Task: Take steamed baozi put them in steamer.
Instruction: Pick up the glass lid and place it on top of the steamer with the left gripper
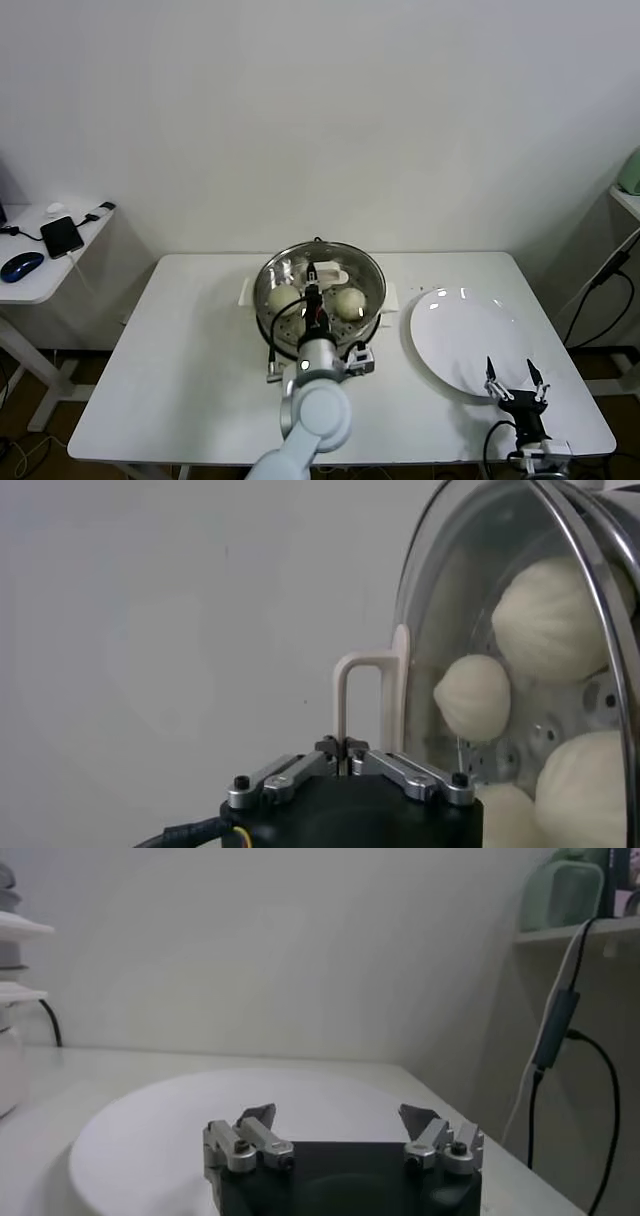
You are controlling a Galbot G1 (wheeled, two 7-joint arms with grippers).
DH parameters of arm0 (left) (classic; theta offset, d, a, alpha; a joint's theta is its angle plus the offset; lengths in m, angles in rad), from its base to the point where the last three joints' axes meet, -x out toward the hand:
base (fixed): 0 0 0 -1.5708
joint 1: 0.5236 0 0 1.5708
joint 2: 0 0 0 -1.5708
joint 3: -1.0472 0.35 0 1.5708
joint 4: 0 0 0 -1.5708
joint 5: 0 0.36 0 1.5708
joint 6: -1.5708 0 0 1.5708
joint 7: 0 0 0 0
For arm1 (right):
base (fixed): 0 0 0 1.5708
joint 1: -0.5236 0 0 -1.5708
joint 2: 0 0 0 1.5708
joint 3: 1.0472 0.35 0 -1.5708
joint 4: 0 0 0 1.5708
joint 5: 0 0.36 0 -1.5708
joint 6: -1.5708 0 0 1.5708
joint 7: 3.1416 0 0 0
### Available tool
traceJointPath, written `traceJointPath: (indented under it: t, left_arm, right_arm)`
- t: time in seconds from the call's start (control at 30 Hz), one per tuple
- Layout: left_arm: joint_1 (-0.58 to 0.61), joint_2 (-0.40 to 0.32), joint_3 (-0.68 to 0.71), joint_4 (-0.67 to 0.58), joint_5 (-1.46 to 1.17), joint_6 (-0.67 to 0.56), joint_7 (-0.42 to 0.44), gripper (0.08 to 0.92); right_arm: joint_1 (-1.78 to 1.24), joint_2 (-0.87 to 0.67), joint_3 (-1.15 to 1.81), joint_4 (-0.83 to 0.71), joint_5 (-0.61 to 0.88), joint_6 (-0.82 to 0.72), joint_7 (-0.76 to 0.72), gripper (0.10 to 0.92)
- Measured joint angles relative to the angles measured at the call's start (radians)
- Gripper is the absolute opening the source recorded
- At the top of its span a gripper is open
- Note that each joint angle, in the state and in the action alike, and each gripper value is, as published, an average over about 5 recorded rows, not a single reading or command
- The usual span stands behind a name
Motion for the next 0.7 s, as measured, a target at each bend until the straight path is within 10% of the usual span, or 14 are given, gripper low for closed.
traceJointPath:
  t: [0.47, 0.7]
  left_arm:
    - [0.019, 0.001, -0.013, 0.021, 0.001, -0.001, -0.035, 0.137]
    - [0.021, 0.004, -0.001, 0.007, -0.007, 0.000, -0.034, 0.304]
  right_arm:
    - [-0.003, 0.015, -0.001, -0.001, -0.028, 0.025, 0.003, 0.823]
    - [-0.010, 0.020, -0.002, 0.006, -0.045, 0.037, 0.002, 0.823]
